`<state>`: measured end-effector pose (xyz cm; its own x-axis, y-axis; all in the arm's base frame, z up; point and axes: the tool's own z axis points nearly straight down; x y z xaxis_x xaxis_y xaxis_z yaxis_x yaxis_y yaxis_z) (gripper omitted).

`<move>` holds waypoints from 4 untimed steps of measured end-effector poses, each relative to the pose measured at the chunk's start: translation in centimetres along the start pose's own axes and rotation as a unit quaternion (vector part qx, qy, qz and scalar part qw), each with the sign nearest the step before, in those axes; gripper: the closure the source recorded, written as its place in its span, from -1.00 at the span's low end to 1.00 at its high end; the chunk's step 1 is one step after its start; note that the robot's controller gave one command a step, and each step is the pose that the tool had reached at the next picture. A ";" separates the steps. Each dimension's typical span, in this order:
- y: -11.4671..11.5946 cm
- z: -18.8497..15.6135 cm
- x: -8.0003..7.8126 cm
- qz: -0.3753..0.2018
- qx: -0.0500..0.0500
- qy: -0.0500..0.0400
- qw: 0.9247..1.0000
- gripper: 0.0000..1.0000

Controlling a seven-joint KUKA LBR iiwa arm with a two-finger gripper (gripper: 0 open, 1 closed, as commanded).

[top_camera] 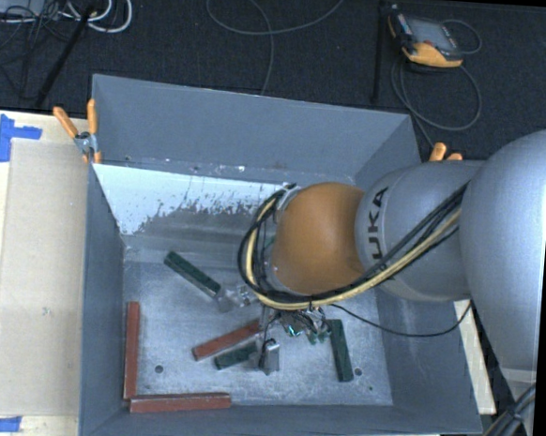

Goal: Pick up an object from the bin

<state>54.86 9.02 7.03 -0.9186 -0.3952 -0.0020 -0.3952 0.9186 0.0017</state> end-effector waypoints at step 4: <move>0.0 0.0 0.0 0.001 0.000 0.000 1.000 -1.00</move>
Offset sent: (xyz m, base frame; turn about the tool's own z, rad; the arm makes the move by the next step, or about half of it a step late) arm 0.0000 0.0000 0.0000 0.0000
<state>54.84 9.00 7.02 -0.9194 -0.3933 -0.0015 -0.3933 0.9194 0.0017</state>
